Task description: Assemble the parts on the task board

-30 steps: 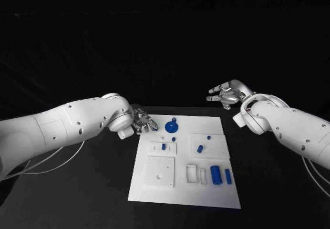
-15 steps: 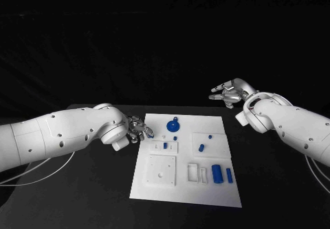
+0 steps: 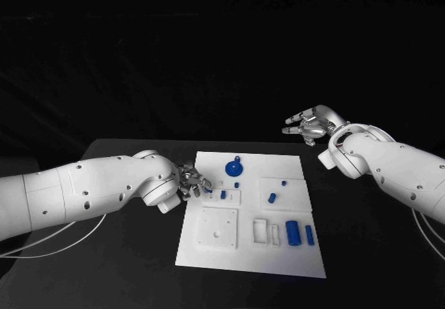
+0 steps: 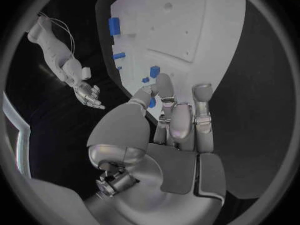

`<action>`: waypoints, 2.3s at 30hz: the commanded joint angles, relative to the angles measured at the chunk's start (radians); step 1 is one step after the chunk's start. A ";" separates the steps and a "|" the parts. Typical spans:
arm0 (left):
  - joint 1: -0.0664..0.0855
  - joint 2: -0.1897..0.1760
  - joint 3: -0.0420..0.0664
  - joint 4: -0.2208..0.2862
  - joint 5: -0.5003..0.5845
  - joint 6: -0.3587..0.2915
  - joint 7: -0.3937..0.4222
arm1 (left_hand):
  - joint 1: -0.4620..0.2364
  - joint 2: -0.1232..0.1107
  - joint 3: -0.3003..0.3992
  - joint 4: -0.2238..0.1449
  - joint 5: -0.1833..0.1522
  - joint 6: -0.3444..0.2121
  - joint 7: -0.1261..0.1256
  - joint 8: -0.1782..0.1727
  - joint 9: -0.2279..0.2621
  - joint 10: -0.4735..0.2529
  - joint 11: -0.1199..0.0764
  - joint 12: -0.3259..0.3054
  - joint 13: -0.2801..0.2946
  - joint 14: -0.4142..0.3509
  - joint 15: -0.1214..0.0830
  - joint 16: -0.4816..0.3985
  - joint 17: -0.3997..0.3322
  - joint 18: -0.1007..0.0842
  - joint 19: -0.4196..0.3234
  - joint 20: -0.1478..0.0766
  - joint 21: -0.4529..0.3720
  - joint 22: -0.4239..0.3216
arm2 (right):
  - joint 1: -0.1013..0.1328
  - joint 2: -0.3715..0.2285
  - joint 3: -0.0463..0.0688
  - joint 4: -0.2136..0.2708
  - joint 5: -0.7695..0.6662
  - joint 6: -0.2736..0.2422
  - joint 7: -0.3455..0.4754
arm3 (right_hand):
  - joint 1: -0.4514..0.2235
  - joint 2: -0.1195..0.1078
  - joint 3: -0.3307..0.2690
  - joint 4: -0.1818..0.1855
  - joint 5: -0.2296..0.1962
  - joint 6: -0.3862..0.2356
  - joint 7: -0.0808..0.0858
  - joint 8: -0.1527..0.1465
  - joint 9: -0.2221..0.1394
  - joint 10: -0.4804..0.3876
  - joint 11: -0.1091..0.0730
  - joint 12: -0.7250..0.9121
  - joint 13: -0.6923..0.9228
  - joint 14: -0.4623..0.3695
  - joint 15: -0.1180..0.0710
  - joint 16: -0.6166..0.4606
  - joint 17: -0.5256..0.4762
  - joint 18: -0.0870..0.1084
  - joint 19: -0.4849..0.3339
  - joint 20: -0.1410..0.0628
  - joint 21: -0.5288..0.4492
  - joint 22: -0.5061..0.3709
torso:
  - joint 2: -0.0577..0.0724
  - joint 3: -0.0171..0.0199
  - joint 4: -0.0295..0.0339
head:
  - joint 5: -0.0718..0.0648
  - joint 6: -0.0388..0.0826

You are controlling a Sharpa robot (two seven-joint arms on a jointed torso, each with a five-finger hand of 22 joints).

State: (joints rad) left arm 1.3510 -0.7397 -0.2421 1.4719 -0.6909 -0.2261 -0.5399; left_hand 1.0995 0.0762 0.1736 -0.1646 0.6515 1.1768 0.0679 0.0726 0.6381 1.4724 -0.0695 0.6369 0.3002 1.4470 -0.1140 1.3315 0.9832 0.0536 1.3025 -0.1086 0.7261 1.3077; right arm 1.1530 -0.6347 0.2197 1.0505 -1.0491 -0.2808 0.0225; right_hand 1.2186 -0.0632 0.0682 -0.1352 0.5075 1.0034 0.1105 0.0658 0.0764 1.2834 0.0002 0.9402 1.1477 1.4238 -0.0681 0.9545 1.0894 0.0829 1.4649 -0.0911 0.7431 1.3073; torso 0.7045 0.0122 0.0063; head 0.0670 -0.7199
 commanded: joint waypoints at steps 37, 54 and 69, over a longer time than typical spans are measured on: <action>-0.043 0.033 0.000 -0.018 -0.218 0.028 -0.014 | -0.002 0.009 0.009 -0.004 0.005 0.144 -0.108 -0.002 0.456 0.043 -0.011 0.012 0.000 0.008 0.001 0.014 0.007 0.024 0.000 0.013 0.018 0.041 | -0.007 0.004 0.000 -0.002 -0.008 0.020 0.002 | -0.010 0.001 0.011 -0.002 0.017 0.008 0.002 -0.003 -0.002 0.000 -0.003 0.003 0.001 0.000 -0.002 -0.003 0.001 0.010 0.025 0.003 -0.001 0.089 | 0.000 0.0007 -0.0003 | -0.004 -0.011; -0.044 0.037 0.000 -0.022 -0.230 0.062 -0.022 | -0.003 0.009 0.010 -0.005 0.006 0.143 -0.108 -0.002 0.457 0.043 -0.011 0.013 0.000 0.008 0.001 0.015 0.006 0.024 0.000 0.014 0.018 0.041 | -0.010 0.005 0.000 -0.002 -0.008 0.023 0.002 | -0.010 0.001 0.011 -0.002 0.017 0.008 0.002 -0.003 -0.002 0.000 -0.003 0.003 0.001 0.000 -0.002 -0.003 0.001 0.010 0.025 0.003 -0.001 0.089 | 0.000 0.0008 -0.0002 | -0.004 -0.014; -0.049 0.054 0.000 -0.033 -0.243 0.073 -0.025 | -0.005 0.010 0.010 -0.008 0.005 0.142 -0.108 -0.002 0.460 0.043 -0.011 0.012 -0.001 0.006 0.002 0.014 0.002 0.026 -0.003 0.016 0.018 0.040 | -0.011 0.005 0.000 -0.001 -0.008 0.024 0.002 | -0.010 0.001 0.011 -0.002 0.017 0.008 0.002 -0.003 -0.002 0.000 -0.003 0.003 0.001 0.000 -0.002 -0.003 0.001 0.010 0.025 0.003 -0.001 0.089 | 0.000 0.0005 -0.0004 | -0.004 -0.015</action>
State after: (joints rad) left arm 1.3095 -0.6906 -0.2380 1.4390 -0.9244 -0.1837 -0.5544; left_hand 1.0935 0.0778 0.1812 -0.1674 0.6533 1.1783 0.0693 0.0668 0.9365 1.4725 -0.0692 0.6436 0.3004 1.4466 -0.1136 1.3437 0.9867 0.0696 1.2991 -0.0982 0.7393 1.3078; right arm 1.1426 -0.6298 0.2196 1.0484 -1.0495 -0.2702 0.0206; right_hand 1.2187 -0.0632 0.0736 -0.1352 0.5190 1.0034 0.1105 0.0658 0.0757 1.2834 0.0002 0.9401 1.1477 1.4239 -0.0680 0.9545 1.0893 0.0829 1.4649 -0.0911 0.7431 1.3073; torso 0.7046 0.0128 0.0058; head 0.0634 -0.7347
